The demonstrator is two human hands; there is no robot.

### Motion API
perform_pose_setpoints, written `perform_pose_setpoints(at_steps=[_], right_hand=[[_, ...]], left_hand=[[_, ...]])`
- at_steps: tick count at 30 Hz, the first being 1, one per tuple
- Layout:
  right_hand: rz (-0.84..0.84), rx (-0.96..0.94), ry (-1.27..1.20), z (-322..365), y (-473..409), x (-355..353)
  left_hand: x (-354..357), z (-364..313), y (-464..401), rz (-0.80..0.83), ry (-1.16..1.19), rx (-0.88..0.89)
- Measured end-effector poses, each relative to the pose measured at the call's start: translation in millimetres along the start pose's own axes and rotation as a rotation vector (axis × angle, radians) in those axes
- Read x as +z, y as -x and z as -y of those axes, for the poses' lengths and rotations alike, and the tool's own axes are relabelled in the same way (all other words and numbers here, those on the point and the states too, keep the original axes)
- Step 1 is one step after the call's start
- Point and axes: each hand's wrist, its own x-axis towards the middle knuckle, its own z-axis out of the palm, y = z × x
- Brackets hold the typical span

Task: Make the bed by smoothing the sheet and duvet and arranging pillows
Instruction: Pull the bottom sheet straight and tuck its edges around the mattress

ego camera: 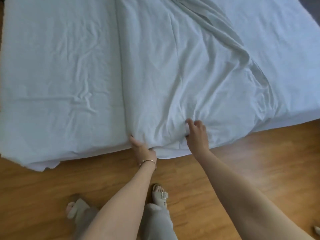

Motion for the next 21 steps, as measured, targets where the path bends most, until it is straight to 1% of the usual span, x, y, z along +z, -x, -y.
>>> perform_pose_setpoints(at_steps=[2,4,7,8,9,10,11,12,13,14,15,16,18,20,21], right_hand=[[-0.040,-0.108,-0.062,-17,-6,4],[-0.028,-0.119,-0.142,-32,5,10],[0.042,0.006,-0.237,-28,28,11],[0.084,0.026,-0.209,-21,31,10],[0.103,0.000,-0.153,-12,32,8],[0.084,-0.062,-0.093,-2,32,5],[0.027,-0.147,-0.047,8,28,4],[-0.043,-0.234,-0.018,18,23,3],[-0.105,-0.306,0.004,28,17,3],[-0.137,-0.363,0.045,35,10,5],[-0.078,-0.400,0.105,38,5,9],[0.056,-0.413,0.180,36,1,14],[0.436,-0.387,0.363,16,19,32],[0.781,-0.303,0.486,-5,60,45],[0.904,-0.227,0.469,-11,84,47]], left_hand=[[-1,14,-3,-0.005,-0.020,0.117],[-13,35,4,0.063,-0.059,0.182],[-31,54,21,0.217,-0.172,0.134],[-35,55,24,0.305,-0.292,0.085],[-36,54,26,0.378,-0.458,0.019],[-35,48,29,0.354,-0.624,-0.024],[-33,40,29,0.203,-0.729,0.031],[-30,28,26,0.000,-0.737,0.193],[-27,14,18,-0.129,-0.715,0.377],[-24,4,4,-0.182,-0.706,0.571],[-22,-2,-10,-0.098,-0.769,0.708],[-21,-3,-20,0.027,-0.884,0.756],[-25,13,-30,0.269,-1.092,0.683],[-38,31,-25,0.439,-1.176,0.691],[-47,35,-17,0.551,-1.192,0.691]])
